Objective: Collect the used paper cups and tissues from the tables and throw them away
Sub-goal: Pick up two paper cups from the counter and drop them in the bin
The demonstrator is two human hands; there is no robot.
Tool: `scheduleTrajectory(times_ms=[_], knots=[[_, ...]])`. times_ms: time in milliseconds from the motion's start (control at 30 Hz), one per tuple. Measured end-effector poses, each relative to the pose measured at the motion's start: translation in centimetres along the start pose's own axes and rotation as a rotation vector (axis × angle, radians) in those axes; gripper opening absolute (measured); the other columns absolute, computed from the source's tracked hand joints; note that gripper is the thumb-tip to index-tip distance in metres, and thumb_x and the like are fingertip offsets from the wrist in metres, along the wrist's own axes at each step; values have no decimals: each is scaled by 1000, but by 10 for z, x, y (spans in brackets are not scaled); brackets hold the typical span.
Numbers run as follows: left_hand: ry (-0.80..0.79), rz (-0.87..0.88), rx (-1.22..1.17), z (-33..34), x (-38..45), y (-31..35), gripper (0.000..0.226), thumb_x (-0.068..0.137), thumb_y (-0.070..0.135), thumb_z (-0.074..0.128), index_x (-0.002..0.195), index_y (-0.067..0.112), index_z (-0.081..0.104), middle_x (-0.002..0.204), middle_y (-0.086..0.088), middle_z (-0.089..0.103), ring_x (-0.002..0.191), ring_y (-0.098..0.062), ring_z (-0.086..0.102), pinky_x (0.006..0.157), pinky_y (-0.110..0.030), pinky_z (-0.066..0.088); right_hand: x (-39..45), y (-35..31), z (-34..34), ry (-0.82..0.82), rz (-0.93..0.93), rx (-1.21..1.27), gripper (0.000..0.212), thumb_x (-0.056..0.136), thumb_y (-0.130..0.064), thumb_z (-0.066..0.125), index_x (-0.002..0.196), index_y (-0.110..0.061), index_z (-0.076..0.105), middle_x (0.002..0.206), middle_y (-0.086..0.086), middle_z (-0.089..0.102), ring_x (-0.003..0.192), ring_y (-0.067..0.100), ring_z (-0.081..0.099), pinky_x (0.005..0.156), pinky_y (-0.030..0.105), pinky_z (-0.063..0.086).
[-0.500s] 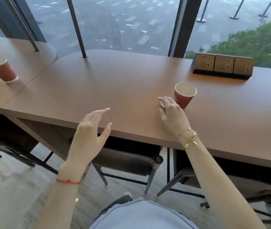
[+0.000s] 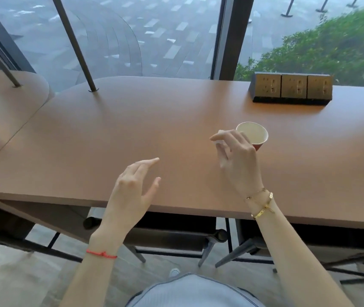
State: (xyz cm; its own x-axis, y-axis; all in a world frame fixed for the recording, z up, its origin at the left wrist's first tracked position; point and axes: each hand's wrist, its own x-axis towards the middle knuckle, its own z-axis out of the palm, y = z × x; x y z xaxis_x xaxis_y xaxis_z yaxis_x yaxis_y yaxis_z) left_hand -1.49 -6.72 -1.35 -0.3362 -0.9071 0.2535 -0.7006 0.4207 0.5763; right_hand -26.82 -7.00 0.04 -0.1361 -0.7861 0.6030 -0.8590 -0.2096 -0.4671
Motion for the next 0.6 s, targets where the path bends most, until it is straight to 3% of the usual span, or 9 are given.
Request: scheduleTrajectory(times_ms=[67,167,233,300,467,600], knots=[[-6,16,-9,3,4,0,45,92,25,60,136,20,52,131,5,57,125,-12,50,107,-41,41,12,3,-16,170,-31,-10,14,88,-8,62,98,-17,67,97,-12,63,91,9,46,82,17,42],[-6,34,-19,7,7,2,44,92,23,61,135,19,53,130,5,58,125,-12,50,106,-41,42,21,16,-33,276,-17,-90,14,87,-13,62,100,-18,67,93,-19,56,100,19,47,90,36,45],[-10,37,-25,9,8,3,44,92,24,60,135,20,53,130,5,58,125,-12,50,106,-41,41,19,27,-38,212,74,-126,17,87,-17,62,104,-20,65,95,-13,60,108,21,47,94,45,41],[-13,33,-23,10,8,5,44,92,25,60,135,21,53,131,6,57,126,-11,49,107,-40,41,13,37,-38,116,137,-109,28,85,-22,64,113,-21,63,109,-6,62,118,22,43,98,47,39],[-1,11,-12,10,2,8,44,92,24,60,135,20,53,130,5,58,125,-12,50,107,-40,41,7,49,-35,-48,259,-66,69,78,-41,71,138,-24,42,140,1,44,130,24,32,109,37,31],[46,-37,7,4,-8,9,44,92,24,61,135,21,53,130,6,58,124,-11,51,107,-38,41,10,48,-27,-110,329,29,78,76,-28,75,142,-19,34,138,6,41,127,24,40,106,36,37]])
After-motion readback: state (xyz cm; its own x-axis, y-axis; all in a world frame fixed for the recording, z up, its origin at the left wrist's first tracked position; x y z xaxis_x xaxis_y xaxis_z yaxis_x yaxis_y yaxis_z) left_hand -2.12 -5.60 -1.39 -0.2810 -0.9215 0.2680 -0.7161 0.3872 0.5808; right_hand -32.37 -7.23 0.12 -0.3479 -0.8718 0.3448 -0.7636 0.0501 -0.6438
